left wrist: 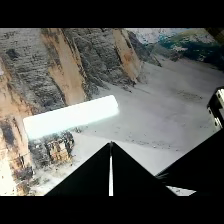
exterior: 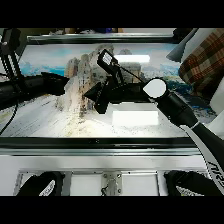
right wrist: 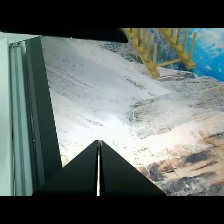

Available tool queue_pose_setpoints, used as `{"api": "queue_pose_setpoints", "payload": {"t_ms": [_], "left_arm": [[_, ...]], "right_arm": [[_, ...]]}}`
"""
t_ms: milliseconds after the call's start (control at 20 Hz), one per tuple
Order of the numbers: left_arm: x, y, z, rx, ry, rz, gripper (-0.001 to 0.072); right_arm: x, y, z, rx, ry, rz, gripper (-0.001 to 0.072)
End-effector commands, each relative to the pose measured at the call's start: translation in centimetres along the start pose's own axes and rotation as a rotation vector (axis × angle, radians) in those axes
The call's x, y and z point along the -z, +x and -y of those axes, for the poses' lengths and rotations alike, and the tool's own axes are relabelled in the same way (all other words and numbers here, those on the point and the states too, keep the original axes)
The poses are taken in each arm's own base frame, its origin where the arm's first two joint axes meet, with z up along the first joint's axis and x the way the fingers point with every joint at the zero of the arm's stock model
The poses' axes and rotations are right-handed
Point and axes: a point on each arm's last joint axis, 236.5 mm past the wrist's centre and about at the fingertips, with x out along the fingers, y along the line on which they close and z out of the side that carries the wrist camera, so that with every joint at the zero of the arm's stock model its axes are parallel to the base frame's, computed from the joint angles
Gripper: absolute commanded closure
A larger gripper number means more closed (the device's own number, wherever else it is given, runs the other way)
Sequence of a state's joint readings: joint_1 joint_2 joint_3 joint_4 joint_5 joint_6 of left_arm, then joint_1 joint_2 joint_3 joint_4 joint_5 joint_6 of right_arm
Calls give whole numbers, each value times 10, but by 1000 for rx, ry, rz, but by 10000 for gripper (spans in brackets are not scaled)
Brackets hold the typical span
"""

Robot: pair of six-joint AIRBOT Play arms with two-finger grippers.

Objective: Fold the clothes and pants, and hang the long-sleeved shirts on hangers.

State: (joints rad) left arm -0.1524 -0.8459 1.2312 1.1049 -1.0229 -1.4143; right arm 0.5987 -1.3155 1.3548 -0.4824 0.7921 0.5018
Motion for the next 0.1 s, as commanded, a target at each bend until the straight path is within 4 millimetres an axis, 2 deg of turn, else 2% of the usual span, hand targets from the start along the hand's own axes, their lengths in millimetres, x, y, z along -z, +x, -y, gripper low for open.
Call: {"api": "queue_pose_setpoints", "payload": {"t_ms": [0,50], "left_arm": [[0,-1,0,-1,0,3,689],[-1,-1,0,-1,0,4,690]], "right_arm": [[3,3,1,-2,5,-7,689],[4,3,1,-3,6,-8,689]]}}
